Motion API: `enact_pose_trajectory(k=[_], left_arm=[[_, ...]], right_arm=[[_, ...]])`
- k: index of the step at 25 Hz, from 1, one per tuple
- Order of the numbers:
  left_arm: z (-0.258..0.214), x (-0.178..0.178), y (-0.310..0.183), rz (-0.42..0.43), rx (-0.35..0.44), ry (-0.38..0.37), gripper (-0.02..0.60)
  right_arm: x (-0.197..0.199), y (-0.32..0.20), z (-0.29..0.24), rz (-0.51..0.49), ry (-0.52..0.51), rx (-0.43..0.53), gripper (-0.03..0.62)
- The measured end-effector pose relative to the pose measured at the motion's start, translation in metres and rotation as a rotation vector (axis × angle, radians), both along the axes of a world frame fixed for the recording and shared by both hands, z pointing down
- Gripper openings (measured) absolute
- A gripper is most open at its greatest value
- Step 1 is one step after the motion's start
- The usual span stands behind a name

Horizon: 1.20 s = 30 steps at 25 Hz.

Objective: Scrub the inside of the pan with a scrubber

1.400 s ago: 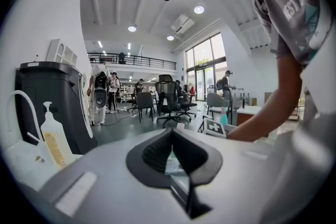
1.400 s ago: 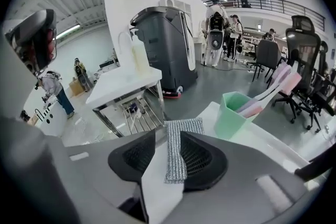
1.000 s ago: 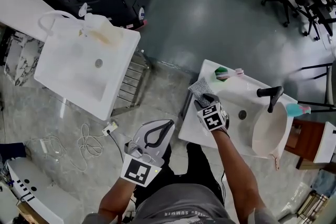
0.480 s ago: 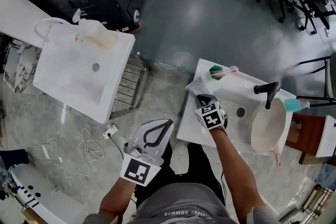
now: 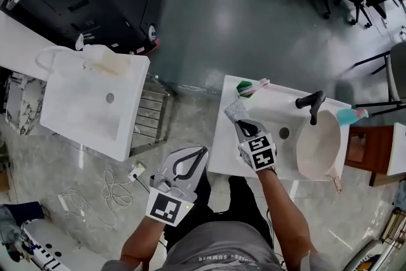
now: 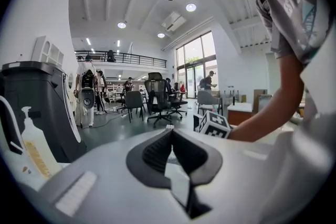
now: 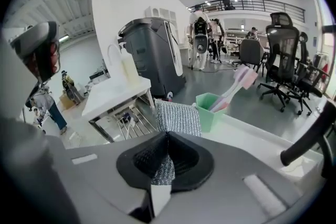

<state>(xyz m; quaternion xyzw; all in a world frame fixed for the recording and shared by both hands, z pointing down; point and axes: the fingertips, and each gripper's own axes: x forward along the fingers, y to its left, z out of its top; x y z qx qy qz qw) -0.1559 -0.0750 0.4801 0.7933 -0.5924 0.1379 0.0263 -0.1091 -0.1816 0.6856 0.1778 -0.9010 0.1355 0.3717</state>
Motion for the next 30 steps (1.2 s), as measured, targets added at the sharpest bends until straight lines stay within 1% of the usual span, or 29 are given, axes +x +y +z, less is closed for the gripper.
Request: enact_pose_trajectory(k=[3, 9, 17, 20, 25, 30], left_arm=[[-0.004, 0.014, -0.01, 0.037, 0.003, -0.007, 0.003], [-0.009, 0.049, -0.035, 0.121, 0.004, -0.008, 0.003], [-0.015, 0.098, -0.071, 0.234, -0.002, -0.016, 0.003], [-0.016, 0.115, -0.085, 0.281, 0.0, -0.026, 0.003], [-0.011, 0.14, -0.102, 0.345, -0.002, -0.031, 0.003], [-0.012, 0.167, -0.119, 0.402, 0.002, -0.039, 0.003]], right_arm=[[0.023, -0.007, -0.017, 0.051, -0.039, 0.006, 0.014], [0.081, -0.027, -0.05, 0.187, -0.107, 0.011, 0.014], [0.158, -0.049, -0.08, 0.337, -0.172, 0.027, 0.014], [0.183, -0.054, -0.09, 0.385, -0.192, 0.048, 0.014], [0.234, -0.063, -0.099, 0.496, -0.211, 0.088, 0.014], [0.3, -0.076, -0.088, 0.634, -0.176, 0.094, 0.015]])
